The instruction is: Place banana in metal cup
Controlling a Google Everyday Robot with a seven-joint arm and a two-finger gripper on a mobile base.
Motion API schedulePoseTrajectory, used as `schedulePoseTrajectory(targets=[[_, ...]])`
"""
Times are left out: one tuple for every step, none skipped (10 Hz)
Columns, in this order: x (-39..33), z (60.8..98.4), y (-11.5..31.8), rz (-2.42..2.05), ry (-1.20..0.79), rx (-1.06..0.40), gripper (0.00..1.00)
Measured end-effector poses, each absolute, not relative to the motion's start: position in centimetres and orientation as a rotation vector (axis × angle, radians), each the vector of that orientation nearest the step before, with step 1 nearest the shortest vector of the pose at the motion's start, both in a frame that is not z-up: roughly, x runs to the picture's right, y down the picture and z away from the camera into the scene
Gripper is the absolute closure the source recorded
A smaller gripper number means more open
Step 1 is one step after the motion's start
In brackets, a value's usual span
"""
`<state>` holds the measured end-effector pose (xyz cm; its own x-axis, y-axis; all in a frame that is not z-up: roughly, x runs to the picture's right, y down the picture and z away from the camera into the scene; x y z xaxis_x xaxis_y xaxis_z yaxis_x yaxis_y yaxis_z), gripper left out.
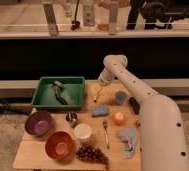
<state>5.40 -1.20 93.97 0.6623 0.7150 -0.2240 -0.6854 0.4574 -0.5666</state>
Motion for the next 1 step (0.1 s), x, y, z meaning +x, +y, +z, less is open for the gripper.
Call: schedulePoseTrajectory(targets=[[5.65,94.39,-0.91,0.872,-0.045,-0.678,0.20]])
